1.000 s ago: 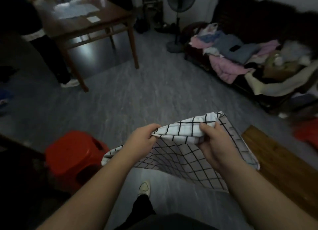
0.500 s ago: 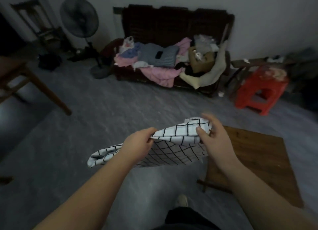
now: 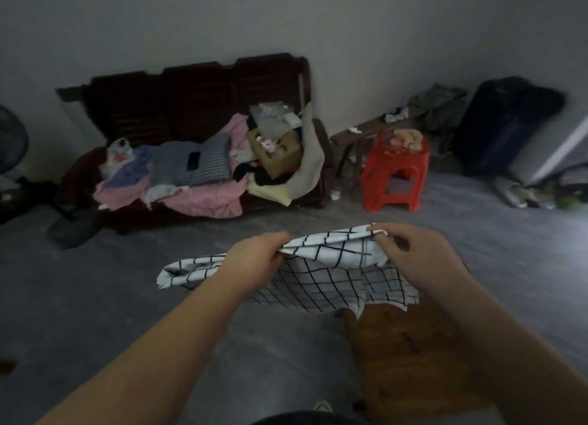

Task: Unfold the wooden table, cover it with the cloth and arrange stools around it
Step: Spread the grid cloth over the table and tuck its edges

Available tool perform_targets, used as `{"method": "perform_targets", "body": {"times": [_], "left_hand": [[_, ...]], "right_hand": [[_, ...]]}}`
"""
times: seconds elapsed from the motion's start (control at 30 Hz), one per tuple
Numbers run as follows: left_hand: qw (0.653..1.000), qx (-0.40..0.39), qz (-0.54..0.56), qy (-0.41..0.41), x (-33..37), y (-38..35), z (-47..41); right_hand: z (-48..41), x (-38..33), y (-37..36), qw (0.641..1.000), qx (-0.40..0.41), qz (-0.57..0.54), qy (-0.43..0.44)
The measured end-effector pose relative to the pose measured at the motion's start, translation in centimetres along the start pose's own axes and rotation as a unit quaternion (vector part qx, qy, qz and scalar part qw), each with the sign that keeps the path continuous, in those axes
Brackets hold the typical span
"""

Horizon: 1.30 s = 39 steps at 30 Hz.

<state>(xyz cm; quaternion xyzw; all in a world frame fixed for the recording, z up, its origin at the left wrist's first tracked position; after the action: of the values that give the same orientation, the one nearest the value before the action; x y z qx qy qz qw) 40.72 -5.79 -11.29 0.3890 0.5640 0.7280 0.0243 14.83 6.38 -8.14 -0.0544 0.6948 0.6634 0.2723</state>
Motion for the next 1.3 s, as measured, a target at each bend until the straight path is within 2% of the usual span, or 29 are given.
{"method": "perform_targets", "body": {"times": [0.1, 0.2, 0.37, 0.47, 0.53, 0.63, 0.77, 0.83, 0.97, 1.13, 1.2, 1.3], "left_hand": [[0.997, -0.028, -0.011, -0.069, 2.2, -0.4, -6.4], [0.989, -0.063, -0.018, -0.135, 4.7, -2.0, -12.7], [0.96, -0.126, 0.03, -0.249, 9.2, -4.9, -21.6], [0.931, -0.185, 0.067, -0.307, 12.2, -6.7, -26.9], [0.904, -0.233, 0.086, -0.35, 14.4, -7.9, -29.9], [0.868, -0.289, 0.053, -0.399, 17.7, -9.5, -33.9], [0.822, -0.353, 0.025, -0.446, 22.0, -11.1, -38.4], [0.8, -0.38, 0.026, -0.464, 24.3, -11.9, -39.4], [0.76, -0.382, 0.036, -0.524, 28.6, -13.2, -38.6], [0.717, -0.399, 0.038, -0.57, 32.7, -13.1, -35.9], [0.711, -0.424, 0.003, -0.561, 34.3, -12.2, -34.9], [0.684, -0.529, -0.024, -0.502, 36.4, -11.0, -34.0]], "right_hand": [[-1.9, 2.7, 2.2, 0.996, 0.012, 0.067, -0.05], [-2.9, 6.0, 3.3, 0.988, 0.066, 0.105, -0.093], [-3.9, 9.2, 4.9, 0.96, 0.229, 0.091, -0.133], [-4.9, 10.1, 6.2, 0.939, 0.286, 0.044, -0.185], [-5.4, 10.7, 7.4, 0.925, 0.292, 0.031, -0.242], [-5.8, 11.3, 9.5, 0.898, 0.306, 0.083, -0.305], [-6.3, 12.4, 12.2, 0.881, 0.287, 0.132, -0.352], [-6.1, 12.8, 13.2, 0.869, 0.287, 0.151, -0.374], [-4.8, 13.2, 14.5, 0.823, 0.326, 0.174, -0.432], [-2.0, 13.0, 16.9, 0.798, 0.313, 0.197, -0.475], [-1.1, 12.9, 17.9, 0.795, 0.307, 0.208, -0.481], [0.0, 12.4, 19.5, 0.782, 0.327, 0.215, -0.484]]}}
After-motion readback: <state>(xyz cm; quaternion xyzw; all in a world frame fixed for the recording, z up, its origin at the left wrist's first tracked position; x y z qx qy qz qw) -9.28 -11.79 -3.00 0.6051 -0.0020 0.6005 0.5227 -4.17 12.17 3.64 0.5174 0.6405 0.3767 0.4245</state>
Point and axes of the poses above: each hand's wrist, its own z-axis away from the middle knuckle, its own y-axis out of the back of the hand, x = y × z, the point moved 1 cm from there along -z, towards the middle knuckle, and after that the axes turned 13 degrees about z, right-handed, at the moved point
